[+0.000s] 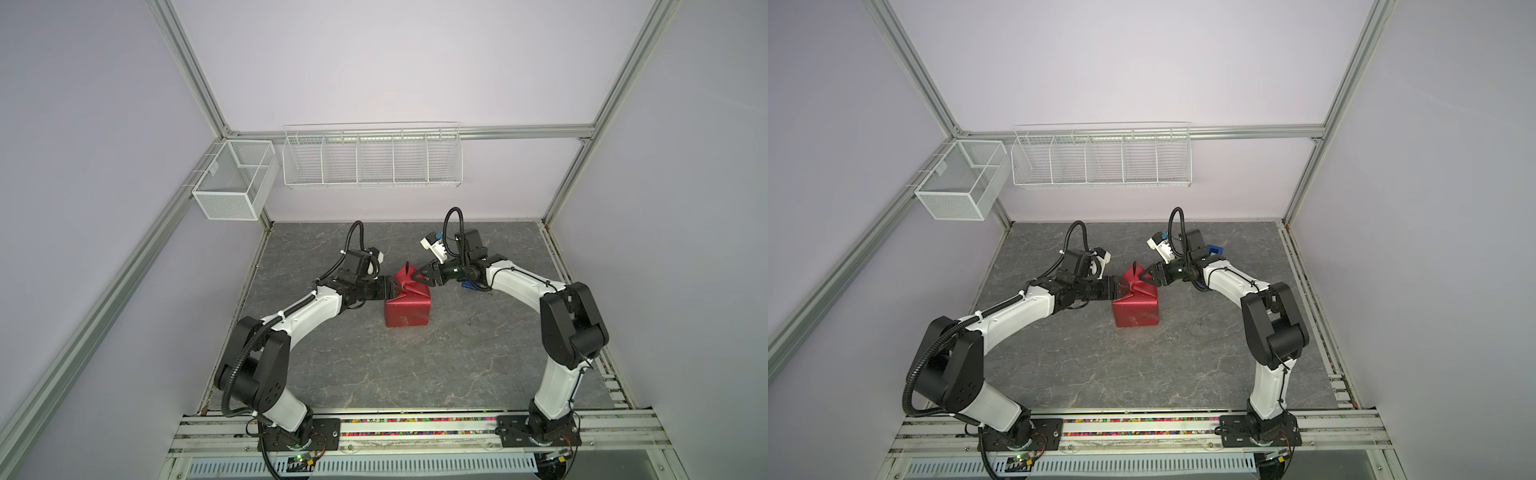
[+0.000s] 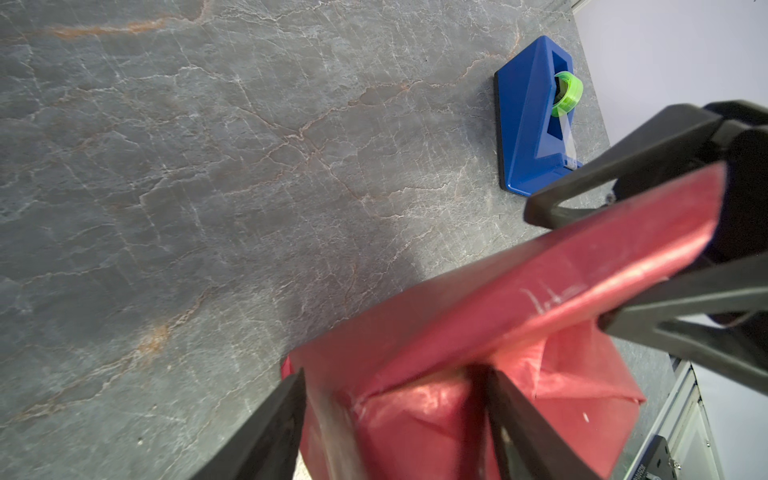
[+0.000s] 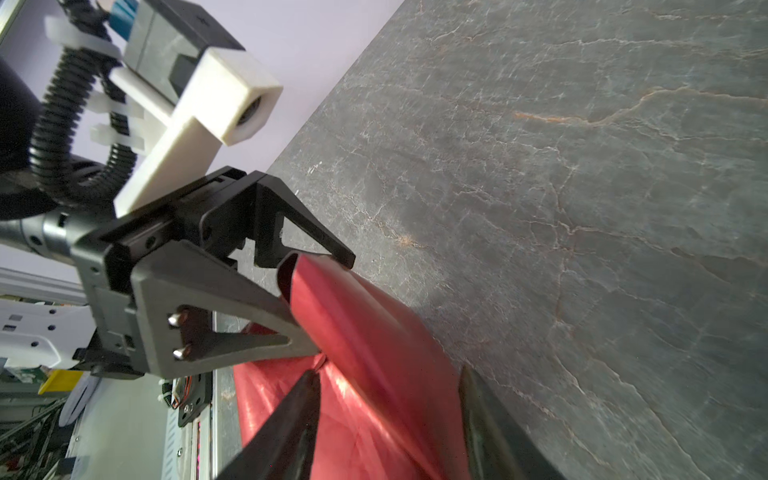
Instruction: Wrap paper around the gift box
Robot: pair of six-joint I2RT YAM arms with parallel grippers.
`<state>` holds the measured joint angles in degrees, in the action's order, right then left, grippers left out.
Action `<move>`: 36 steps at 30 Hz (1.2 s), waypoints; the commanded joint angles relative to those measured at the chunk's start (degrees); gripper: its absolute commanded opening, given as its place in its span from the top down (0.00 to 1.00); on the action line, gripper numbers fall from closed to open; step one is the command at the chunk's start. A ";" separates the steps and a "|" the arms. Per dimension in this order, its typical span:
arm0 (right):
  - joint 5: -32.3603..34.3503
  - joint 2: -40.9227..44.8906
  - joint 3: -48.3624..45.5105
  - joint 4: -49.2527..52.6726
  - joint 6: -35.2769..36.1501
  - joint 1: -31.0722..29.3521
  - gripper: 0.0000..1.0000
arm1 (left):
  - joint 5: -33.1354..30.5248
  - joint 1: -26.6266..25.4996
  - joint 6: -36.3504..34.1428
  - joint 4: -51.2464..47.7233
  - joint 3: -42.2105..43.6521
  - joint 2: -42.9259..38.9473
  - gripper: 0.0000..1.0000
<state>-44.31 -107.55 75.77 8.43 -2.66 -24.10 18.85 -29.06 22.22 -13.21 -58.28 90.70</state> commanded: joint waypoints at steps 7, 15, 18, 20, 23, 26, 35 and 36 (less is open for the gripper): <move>-0.55 -2.11 2.14 7.54 7.87 0.14 0.49 | -4.83 -0.38 -1.67 -8.97 2.17 -0.57 0.32; 0.15 -2.14 2.41 10.06 9.57 -0.07 0.53 | -4.07 -0.30 0.58 -7.11 2.42 -4.44 0.31; -0.01 -2.50 2.87 10.95 9.85 -0.33 0.53 | -3.63 -0.22 1.33 -6.14 2.76 -5.27 0.30; -0.25 -2.75 3.19 11.31 10.09 -0.74 0.53 | -3.13 -0.21 1.51 -6.04 2.48 -5.13 0.30; 0.19 -3.14 3.62 11.87 10.21 -1.23 0.53 | -2.16 -0.21 2.17 -4.98 2.51 -5.20 0.30; 0.19 -3.46 3.78 11.96 10.28 -1.42 0.53 | -1.01 -0.17 3.12 -2.97 2.87 -5.65 0.30; 0.13 -3.11 3.77 12.31 10.15 -1.55 0.51 | 1.39 0.45 5.92 3.07 4.58 -7.08 0.27; 0.04 -3.19 3.90 12.37 10.11 -1.56 0.51 | 1.79 0.43 6.13 3.48 4.53 -6.65 0.27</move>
<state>-44.21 -109.75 78.87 18.61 4.78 -25.12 18.74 -28.86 26.89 -12.86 -54.33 84.44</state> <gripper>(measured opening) 0.490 0.724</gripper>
